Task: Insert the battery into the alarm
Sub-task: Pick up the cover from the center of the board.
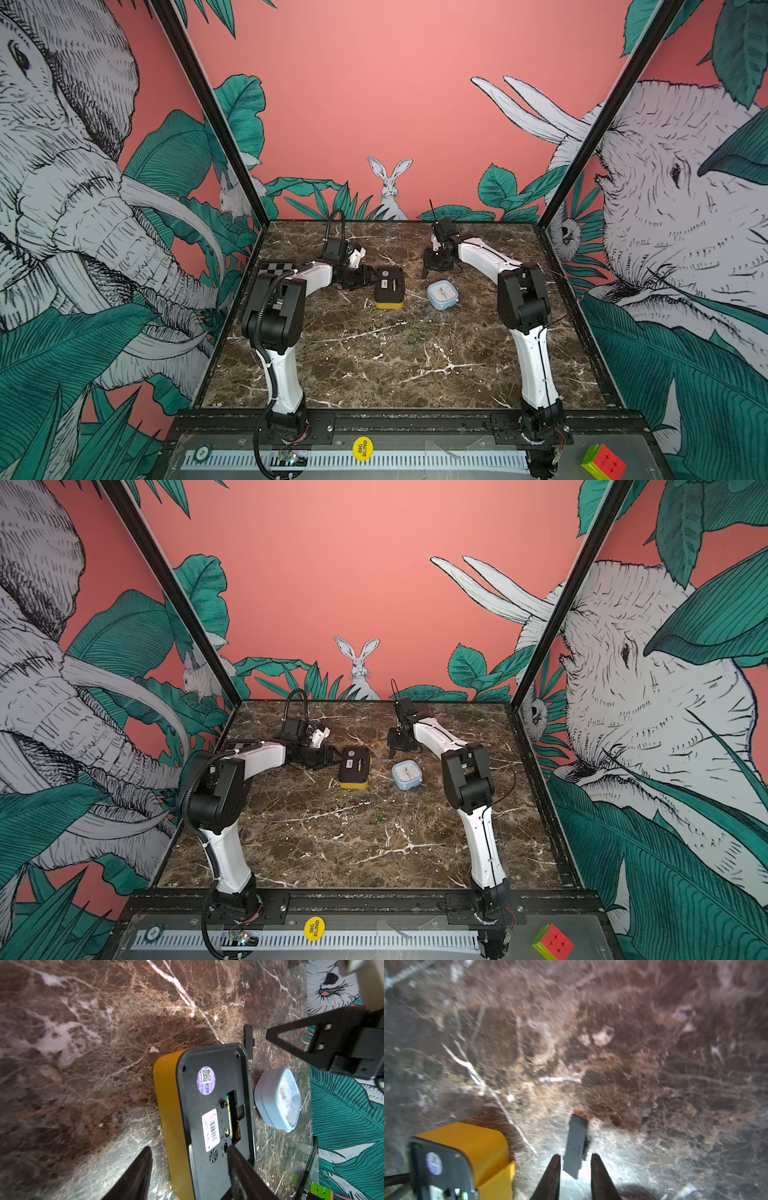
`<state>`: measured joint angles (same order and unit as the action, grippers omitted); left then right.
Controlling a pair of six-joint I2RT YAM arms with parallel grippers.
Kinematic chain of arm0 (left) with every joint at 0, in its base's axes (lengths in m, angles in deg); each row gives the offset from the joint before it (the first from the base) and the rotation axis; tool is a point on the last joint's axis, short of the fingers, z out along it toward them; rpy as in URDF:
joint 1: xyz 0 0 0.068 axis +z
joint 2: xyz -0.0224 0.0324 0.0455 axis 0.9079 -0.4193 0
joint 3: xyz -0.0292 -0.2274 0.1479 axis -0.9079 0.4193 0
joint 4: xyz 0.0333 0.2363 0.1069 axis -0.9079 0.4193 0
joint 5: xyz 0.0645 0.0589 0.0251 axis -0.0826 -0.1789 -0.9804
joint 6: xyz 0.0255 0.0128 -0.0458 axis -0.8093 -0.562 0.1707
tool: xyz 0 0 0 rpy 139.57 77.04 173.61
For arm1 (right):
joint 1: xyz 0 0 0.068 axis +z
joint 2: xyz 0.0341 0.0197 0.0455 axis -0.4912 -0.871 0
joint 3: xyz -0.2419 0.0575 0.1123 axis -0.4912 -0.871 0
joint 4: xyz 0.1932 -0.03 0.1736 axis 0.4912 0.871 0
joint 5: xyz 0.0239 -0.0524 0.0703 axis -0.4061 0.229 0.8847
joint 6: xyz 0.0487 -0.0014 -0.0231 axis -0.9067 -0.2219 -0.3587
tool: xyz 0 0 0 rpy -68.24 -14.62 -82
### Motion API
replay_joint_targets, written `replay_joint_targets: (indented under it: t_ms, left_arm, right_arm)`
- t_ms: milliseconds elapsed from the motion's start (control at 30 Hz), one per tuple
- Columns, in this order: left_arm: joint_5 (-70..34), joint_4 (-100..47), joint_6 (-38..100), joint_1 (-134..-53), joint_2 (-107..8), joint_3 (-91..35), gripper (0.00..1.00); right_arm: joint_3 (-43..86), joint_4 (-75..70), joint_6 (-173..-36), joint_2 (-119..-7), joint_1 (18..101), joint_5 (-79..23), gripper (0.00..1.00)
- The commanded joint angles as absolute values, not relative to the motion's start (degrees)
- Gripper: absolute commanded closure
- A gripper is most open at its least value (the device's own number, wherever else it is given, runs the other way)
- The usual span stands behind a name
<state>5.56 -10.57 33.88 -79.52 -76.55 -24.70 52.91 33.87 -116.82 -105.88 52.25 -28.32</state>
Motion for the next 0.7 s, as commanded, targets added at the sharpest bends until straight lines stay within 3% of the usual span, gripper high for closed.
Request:
replay_joint_targets:
  t_ms: [0,667]
  left_arm:
    - [5.56,-8.93,32.85,-79.1,-74.39,-25.71,0.41]
    - [5.15,-8.36,33.11,-79.08,-74.92,-26.05,0.41]
  right_arm:
    - [53.04,36.02,-115.22,-106.32,51.68,-28.33,0.75]
    - [53.91,34.5,-115.98,-109.48,51.5,-25.06,0.8]
